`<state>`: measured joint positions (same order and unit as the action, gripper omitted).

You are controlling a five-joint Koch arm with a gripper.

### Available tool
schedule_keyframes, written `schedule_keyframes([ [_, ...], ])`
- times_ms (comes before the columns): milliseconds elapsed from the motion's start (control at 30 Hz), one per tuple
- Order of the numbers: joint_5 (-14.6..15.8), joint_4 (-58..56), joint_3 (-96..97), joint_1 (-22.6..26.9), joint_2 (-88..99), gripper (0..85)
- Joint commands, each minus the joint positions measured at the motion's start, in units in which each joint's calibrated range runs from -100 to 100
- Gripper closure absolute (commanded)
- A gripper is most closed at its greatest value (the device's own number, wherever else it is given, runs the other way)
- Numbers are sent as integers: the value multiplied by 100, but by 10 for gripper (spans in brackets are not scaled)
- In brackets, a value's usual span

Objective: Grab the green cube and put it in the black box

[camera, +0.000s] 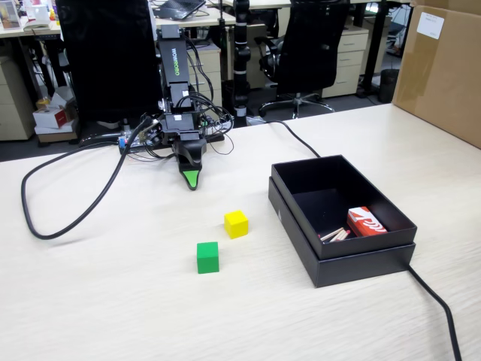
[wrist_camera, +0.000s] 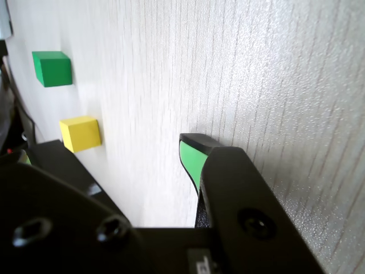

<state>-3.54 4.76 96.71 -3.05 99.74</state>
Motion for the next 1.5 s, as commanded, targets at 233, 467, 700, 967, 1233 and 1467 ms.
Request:
schedule_keyframes([
  [233,-24,-342,38,5,3,352],
  [467,15,-377,-43,-59,3,360],
  [700,39,-1284,-1258,-156,-146,382],
  [967,293,-2969,-3860,-156,-1340,383],
  [1233,694,-5180,-7668,-151,-4656,407],
  [1467,816,-5958,-10533,-107,-7719,406],
])
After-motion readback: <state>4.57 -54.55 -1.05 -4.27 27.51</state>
